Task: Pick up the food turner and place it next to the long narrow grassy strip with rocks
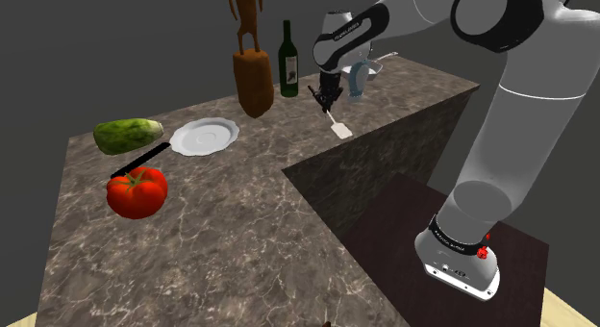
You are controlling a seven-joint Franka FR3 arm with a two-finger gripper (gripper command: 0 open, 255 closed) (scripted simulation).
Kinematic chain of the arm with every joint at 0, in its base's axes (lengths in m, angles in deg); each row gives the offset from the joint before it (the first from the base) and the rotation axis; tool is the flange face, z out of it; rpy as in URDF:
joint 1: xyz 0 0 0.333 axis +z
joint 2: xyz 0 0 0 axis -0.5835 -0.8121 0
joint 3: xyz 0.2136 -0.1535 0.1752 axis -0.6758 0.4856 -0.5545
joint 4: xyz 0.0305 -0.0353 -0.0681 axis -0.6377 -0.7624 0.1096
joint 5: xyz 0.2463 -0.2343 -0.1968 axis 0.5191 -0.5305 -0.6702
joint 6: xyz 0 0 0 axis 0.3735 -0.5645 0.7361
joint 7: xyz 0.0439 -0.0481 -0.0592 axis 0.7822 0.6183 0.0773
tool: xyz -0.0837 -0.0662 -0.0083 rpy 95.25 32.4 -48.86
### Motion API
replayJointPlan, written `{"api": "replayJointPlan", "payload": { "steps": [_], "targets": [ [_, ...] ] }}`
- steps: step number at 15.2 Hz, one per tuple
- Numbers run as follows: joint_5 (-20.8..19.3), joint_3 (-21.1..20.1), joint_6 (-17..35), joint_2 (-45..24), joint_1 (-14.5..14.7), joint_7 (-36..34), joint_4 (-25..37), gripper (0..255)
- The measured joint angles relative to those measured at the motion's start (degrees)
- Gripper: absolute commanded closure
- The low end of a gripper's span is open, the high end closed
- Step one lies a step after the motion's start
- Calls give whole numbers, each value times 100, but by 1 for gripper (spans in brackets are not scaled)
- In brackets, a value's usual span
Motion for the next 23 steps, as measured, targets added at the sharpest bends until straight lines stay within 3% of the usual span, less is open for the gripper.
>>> {"api": "replayJointPlan", "payload": {
  "steps": [9, 17, 23],
  "targets": [
    [-88, -52, -523, 278, 88, -189, 253, 255],
    [-225, -528, -574, 324, 670, -1309, 251, 255],
    [-309, -888, -681, 59, 1121, -2162, 608, 255]
  ]
}}
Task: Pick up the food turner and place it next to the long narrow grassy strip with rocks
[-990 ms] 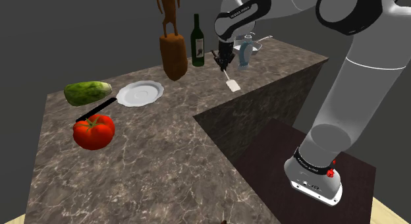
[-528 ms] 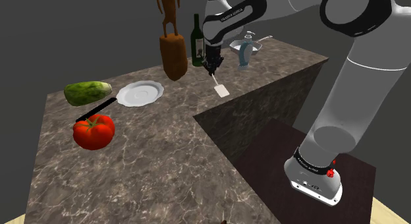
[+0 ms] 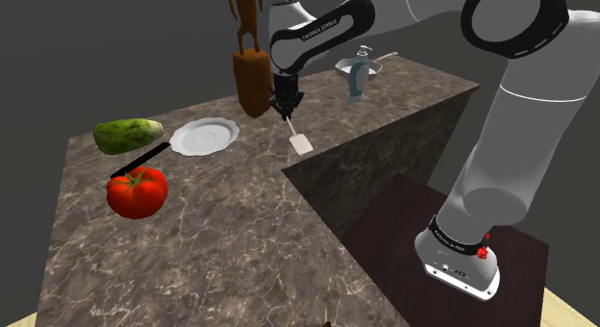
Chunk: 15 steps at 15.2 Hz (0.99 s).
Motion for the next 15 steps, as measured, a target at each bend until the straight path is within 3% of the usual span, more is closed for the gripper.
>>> {"api": "replayJointPlan", "payload": {
  "steps": [6, 15],
  "targets": [
    [-100, -291, -116, -316, 412, -746, 415, 255],
    [-302, -641, -588, -1270, 1102, -1827, 1792, 255]
  ]
}}
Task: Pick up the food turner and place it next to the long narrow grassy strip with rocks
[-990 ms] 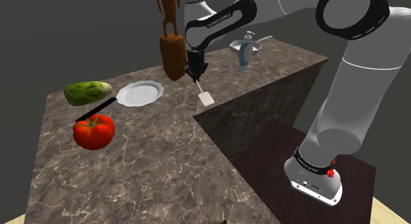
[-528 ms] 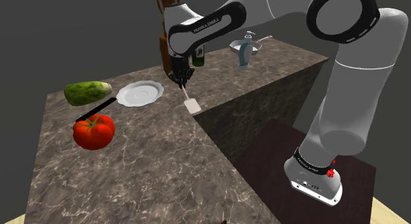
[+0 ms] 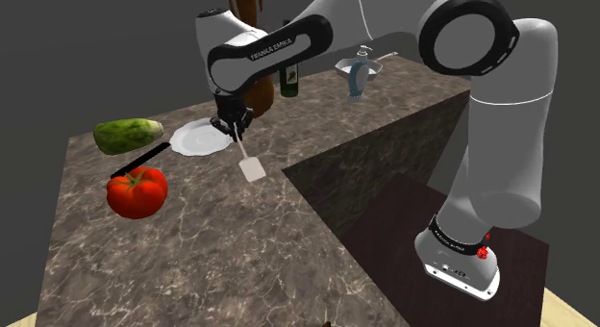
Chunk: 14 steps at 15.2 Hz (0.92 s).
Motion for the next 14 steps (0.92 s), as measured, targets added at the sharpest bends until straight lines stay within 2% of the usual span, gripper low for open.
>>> {"api": "replayJointPlan", "payload": {
  "steps": [3, 8, 10, 14],
  "targets": [
    [-72, -81, -167, -326, 239, -321, 478, 255],
    [-202, -174, -662, -1139, 669, -793, 1757, 255],
    [-252, -189, -928, -1587, 842, -936, 2460, 255],
    [-279, -195, -846, -1758, 928, -1039, 2538, 255]
  ]
}}
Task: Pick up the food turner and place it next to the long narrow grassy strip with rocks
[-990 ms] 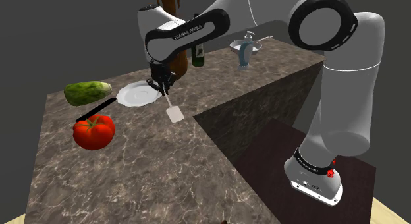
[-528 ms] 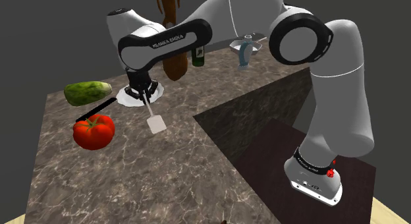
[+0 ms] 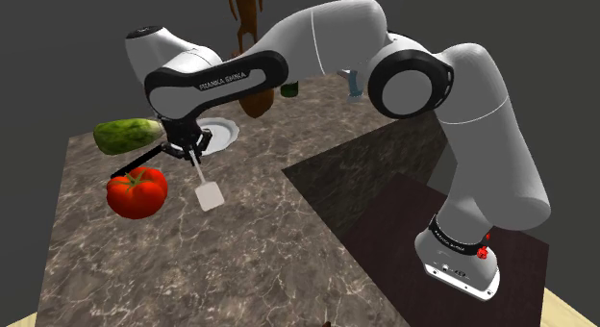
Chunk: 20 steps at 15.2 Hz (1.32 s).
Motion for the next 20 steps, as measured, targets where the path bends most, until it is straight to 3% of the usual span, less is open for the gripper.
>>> {"api": "replayJointPlan", "payload": {
  "steps": [11, 17, 18, 20],
  "targets": [
    [-39, 20, 679, -204, -6, -61, -480, 255],
    [-41, 21, 712, -213, -7, -63, -501, 255],
    [-41, 21, 712, -213, -7, -63, -501, 0],
    [-41, 21, 712, -213, -7, -63, -500, 0]
  ]
}}
